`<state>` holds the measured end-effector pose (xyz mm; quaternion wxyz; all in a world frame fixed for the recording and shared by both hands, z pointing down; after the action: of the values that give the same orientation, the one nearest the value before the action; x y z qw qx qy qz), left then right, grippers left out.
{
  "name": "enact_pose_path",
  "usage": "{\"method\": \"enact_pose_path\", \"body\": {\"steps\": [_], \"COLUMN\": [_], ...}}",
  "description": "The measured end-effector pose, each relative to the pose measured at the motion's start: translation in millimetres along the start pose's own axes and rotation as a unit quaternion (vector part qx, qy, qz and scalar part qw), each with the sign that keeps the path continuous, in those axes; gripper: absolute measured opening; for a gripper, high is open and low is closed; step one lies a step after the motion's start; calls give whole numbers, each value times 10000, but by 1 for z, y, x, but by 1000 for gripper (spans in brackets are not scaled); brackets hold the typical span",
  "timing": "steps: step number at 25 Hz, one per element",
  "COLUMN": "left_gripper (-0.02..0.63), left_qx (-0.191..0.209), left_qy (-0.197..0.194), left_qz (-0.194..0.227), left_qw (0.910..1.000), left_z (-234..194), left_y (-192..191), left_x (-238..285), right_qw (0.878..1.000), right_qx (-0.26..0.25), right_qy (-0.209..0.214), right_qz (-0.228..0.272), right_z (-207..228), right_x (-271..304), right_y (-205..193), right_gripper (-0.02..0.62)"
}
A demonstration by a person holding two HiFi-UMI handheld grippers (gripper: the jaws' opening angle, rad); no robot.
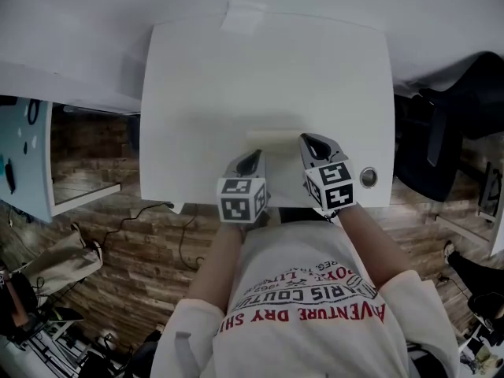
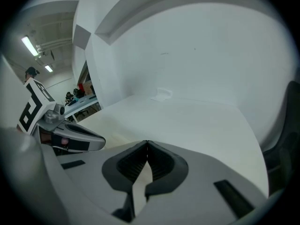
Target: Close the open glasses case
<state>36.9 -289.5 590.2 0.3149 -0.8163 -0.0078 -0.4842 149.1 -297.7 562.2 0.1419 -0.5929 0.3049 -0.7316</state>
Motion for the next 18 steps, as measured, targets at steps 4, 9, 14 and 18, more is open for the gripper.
{"method": "enact_pose_path", "body": {"steps": [4,9,14,18], "left_gripper": [-3,-3,-3,-3], "left_qx": [218,568,1104,1432], "left_qy": [-102,-216,-203,-114], "left_qz": [541,1273,2242,2827], "left_qw": [9982,9900,9681,9484], "left_z": [13,34,57,69], "left_y": [34,75,113,128], "left_x": [-30,-79,-135,-175], "right_qw": [9978,9862,9728,9617], "right_qx": [80,121,90,43], "right_qy": [-136,-380,-525,-710], "right_qz": [650,1608,2256,2648], "right_z": [-8,-17,-28,-38], "right_x": [-32,-85,-132,-159], "right_y": [30,64,87,96], "right_gripper": [12,12,11,11]}}
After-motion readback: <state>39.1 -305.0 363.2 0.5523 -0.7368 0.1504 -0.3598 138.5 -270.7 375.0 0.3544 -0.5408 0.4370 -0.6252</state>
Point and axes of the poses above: the fingertips, and each gripper's own axes: x forward along the fingers, z to its right, y out of its top, the point moved 1 cm from there along -x, backward along the fingers, and after that the axes turned 12 degrees about -z, right-handed, at the moved point
